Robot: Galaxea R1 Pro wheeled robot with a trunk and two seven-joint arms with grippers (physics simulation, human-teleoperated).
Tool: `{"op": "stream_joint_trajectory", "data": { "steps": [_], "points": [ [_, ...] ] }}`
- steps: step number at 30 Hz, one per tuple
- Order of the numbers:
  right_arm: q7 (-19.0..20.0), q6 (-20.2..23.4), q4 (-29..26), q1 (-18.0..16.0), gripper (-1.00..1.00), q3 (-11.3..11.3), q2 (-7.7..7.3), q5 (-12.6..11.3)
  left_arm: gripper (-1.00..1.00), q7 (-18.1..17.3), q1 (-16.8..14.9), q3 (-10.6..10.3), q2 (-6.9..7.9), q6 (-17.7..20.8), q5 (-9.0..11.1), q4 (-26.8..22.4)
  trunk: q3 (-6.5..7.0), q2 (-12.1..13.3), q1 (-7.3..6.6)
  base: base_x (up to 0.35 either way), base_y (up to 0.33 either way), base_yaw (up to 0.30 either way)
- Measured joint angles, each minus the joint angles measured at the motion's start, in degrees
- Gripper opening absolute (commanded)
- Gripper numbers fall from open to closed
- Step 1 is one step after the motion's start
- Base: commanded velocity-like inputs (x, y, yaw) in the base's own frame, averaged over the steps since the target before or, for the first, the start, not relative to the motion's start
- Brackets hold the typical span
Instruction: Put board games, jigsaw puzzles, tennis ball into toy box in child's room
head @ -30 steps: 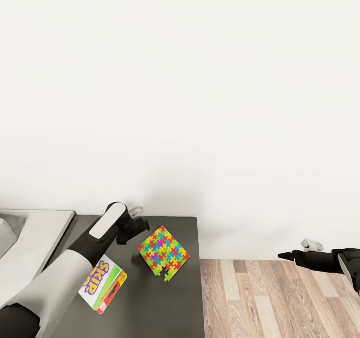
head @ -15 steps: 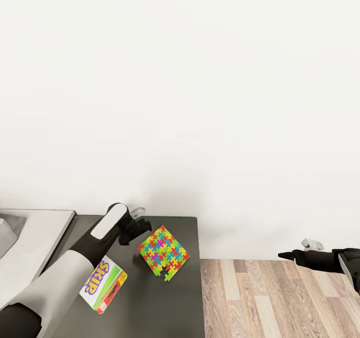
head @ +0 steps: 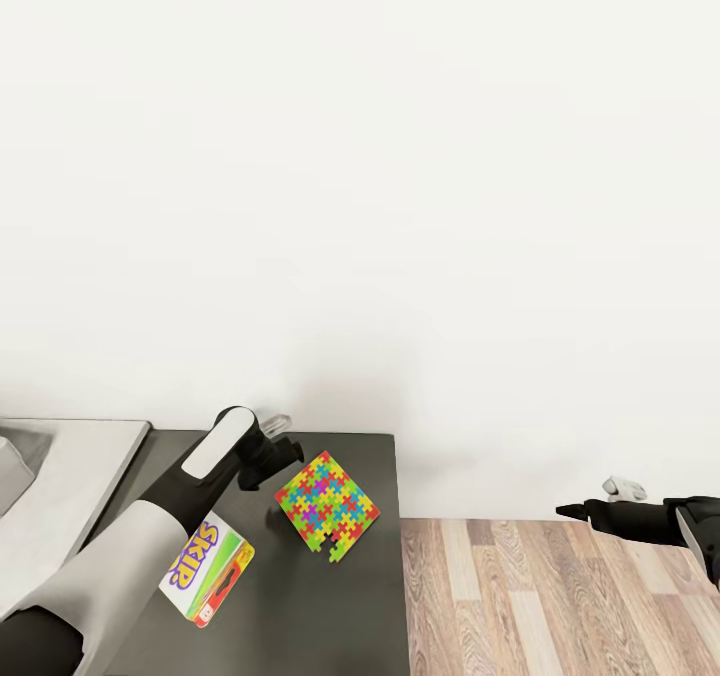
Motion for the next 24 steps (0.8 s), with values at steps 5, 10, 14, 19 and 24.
{"op": "stream_joint_trajectory", "data": {
  "steps": [5,10,14,19,24],
  "points": [
    [0.0,0.0,0.0,0.0,1.00,0.0,-0.02,0.0,1.00,0.0,0.0,0.0,0.00,0.0,0.0,0.0,0.00,0.0,0.00,0.000,0.000,0.000],
    [0.0,0.0,0.0,0.0,1.00,0.0,-0.03,0.0,1.00,0.0,0.0,-0.1,0.00,0.0,0.0,0.0,0.00,0.0,0.00,0.000,0.000,0.000],
    [0.0,0.0,0.0,0.0,1.00,0.0,0.00,0.0,1.00,0.0,0.0,-0.1,0.02,0.0,0.0,0.0,0.00,0.0,0.00,0.000,0.000,0.000],
    [0.0,0.0,0.0,0.1,1.00,0.0,0.00,0.0,1.00,-0.4,0.0,-0.1,0.02,0.0,0.0,1.2,0.00,0.0,0.00,0.000,0.000,0.000],
    [0.0,0.0,0.0,0.0,1.00,0.1,0.01,0.0,1.00,-3.3,0.0,-0.1,0.05,-0.1,-0.1,5.3,0.00,0.0,0.00,0.000,0.000,0.000]
  ]
}}
